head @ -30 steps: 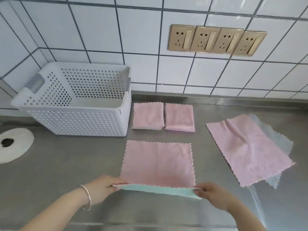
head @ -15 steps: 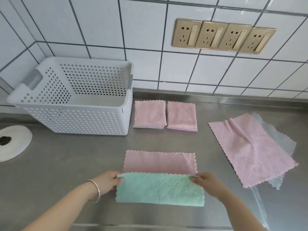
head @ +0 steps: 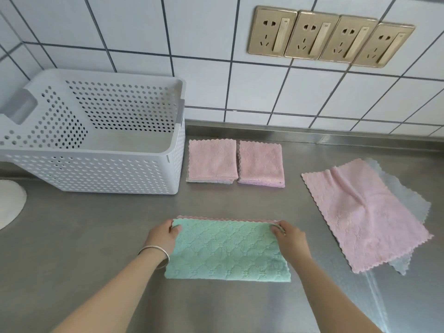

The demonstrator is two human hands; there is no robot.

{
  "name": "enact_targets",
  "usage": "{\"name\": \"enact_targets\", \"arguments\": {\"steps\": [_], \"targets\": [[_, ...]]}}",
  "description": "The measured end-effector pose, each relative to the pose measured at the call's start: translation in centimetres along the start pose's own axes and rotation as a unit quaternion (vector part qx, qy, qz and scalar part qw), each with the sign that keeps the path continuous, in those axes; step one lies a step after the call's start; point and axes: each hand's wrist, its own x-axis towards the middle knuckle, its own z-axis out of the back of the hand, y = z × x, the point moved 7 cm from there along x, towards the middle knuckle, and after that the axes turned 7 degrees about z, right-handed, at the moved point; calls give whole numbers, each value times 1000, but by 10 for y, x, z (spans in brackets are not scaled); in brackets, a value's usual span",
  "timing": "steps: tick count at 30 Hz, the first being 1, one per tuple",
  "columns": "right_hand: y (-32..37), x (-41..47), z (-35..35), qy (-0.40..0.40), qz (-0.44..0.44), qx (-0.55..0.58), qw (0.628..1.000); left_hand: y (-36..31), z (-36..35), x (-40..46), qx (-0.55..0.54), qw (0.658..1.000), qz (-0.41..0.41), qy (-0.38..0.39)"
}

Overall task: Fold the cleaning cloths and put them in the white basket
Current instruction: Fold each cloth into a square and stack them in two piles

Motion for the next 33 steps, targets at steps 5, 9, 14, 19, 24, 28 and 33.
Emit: {"name": "enact_targets", "arguments": {"steps": [5, 9, 14, 19, 24, 28, 33], "targets": [[-5, 7, -5, 2, -12, 7, 1000, 0, -1, 9, 24, 1000, 8, -16], [-8, 12, -8, 6, -24, -6, 1000, -5, -3, 10, 73, 997, 6, -28], [-12, 17, -9, 10, -50, -29, 998, -11, -3, 8, 142, 989, 7, -50], [-15, 16, -5, -27, -104, -4, 994, -17, 12, -2, 154, 981, 26, -114], [-24, -21, 3, -130, -113, 40, 984, -48, -7, -31, 195, 940, -207, -191], [-39, -49, -13, -85, -177, 2, 980, -68, -79, -62, 352, 869, -346, -25], [-40, -66, -22, -10, -208, -96, 973, -66, -111, -59, 440, 823, -356, 52]]}}
